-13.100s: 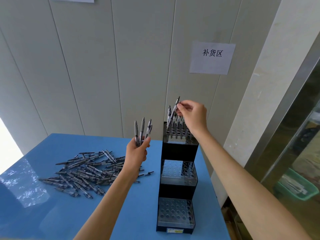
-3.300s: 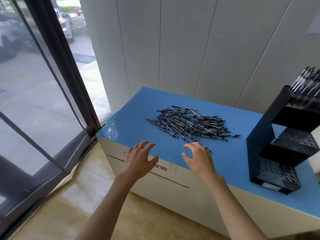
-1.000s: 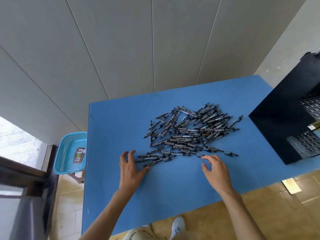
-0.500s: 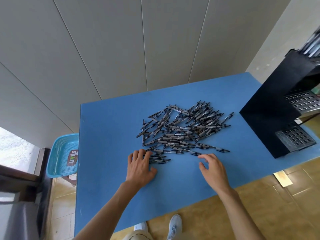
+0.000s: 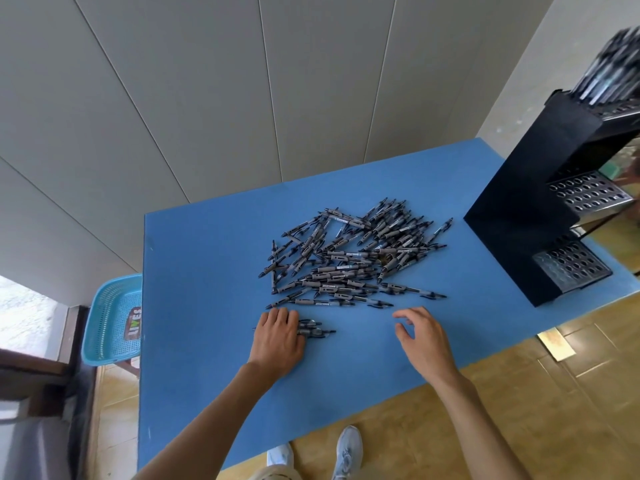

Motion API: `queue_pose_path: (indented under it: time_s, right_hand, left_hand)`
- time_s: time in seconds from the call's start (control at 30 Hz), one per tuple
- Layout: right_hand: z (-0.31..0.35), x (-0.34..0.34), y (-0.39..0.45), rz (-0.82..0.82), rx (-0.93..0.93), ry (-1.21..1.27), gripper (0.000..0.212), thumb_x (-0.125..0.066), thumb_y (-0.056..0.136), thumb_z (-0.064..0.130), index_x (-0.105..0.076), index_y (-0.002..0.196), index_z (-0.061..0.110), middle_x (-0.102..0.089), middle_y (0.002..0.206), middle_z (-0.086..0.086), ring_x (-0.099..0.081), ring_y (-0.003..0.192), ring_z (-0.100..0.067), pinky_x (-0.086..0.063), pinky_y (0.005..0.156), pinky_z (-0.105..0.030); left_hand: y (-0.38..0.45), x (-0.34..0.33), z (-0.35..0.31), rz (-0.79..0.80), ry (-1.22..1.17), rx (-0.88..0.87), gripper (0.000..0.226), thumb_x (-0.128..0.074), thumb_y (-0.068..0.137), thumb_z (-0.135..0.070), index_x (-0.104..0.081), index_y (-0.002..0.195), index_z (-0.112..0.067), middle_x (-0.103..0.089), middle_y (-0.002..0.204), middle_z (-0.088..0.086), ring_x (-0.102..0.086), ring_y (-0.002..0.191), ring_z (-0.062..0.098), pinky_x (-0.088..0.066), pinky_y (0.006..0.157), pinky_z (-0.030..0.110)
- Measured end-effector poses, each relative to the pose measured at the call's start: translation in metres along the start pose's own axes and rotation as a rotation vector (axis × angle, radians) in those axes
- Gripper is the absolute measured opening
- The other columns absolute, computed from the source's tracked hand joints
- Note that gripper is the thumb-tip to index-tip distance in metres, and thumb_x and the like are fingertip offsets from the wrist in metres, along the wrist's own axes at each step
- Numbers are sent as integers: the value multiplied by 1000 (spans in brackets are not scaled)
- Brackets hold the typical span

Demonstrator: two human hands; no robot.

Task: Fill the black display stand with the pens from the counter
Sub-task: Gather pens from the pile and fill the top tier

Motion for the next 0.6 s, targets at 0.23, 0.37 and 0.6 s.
queue_pose_path:
  time_s: [0.23,0.37,0.6]
  right_hand:
    - [-1,5,0,-10,-9,43,18,-61,98,19,-67,114,24,-56,109,13,-56,100,-4,-44,85,-20]
    - [-1,8,0,-13,-8,55,18,-60,98,18,-67,114,24,-56,110,14,-57,100,-4,-42,84,-17]
    - [1,5,3,3,-14,59,19,-60,98,17,-67,114,24,-57,112,13,-58,100,-4,-42,84,-16]
  left_hand:
    - [25,18,-20,89,-61,58,29,-44,91,-13,-42,120,-13,-43,95,0,-42,60,27,-22,47,33]
    - [33,18,-17,51,-87,50,39,-51,98,-33,-44,135,-23,-56,108,3,-59,69,30,-34,51,31]
    - [21,7,14,-17,-167,22,28,-84,81,-26,-65,99,-15,-55,108,8,-56,50,26,-25,42,24]
Point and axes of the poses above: each hand's wrist, its own y-axis towards the middle knuckle, its own x-axis out of the back of the hand, z = x × y, the point moved 9 cm from there along y, towards the middle knuckle
